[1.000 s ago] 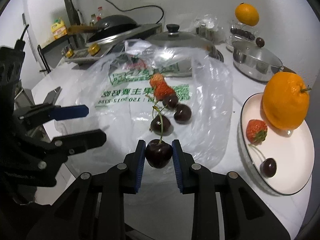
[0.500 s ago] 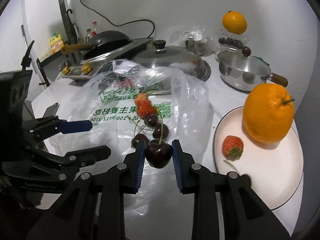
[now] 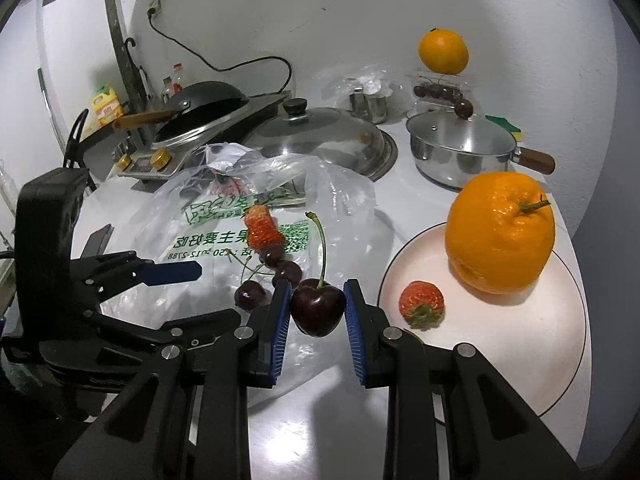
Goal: Organize fruits
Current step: 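Lower the left gripper onto another cherry and close while the right gripper lifts its cherry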
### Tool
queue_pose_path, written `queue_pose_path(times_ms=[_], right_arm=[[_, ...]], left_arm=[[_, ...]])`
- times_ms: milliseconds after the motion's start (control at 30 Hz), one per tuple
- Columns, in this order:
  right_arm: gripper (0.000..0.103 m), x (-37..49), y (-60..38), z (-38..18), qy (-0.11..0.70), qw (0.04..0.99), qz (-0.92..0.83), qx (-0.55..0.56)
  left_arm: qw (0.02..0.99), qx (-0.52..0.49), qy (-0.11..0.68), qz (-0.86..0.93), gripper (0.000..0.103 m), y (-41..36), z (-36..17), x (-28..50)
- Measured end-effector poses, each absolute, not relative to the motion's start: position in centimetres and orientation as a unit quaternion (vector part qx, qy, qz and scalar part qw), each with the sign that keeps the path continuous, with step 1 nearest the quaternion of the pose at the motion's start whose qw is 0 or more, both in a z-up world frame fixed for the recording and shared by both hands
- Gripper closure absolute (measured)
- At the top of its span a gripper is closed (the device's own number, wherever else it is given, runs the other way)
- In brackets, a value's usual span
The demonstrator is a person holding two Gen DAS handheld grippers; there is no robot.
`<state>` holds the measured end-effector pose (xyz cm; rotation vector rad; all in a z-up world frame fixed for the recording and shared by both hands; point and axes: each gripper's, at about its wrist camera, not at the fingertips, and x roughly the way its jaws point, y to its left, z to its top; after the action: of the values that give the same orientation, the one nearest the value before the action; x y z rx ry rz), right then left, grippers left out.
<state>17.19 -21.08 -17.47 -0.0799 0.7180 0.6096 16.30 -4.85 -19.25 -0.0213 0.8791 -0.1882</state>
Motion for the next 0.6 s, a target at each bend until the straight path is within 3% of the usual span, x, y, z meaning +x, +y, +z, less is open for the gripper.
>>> queue_pose_path(times_ms=[167, 367, 600], right_arm=[[0.074, 17.7, -21.6, -17.9, 0.351, 0.888, 0.294, -0.033], [0.074, 18.2, -22.2, -18.3, 0.353, 0.887, 0.296, -0.025], [0.074, 18.5, -22.4, -18.7, 0.357, 0.886, 0.297, -0.021]], left_arm=[[0.901, -0.004, 0.423, -0.095, 0.033, -5.7, -19.6, 16.9], [0.899, 0.003, 0.429, -0.092, 0.051, -6.2, -20.3, 17.7], [0.899, 0.021, 0.430, -0.085, 0.052, -6.6, -20.9, 18.0]])
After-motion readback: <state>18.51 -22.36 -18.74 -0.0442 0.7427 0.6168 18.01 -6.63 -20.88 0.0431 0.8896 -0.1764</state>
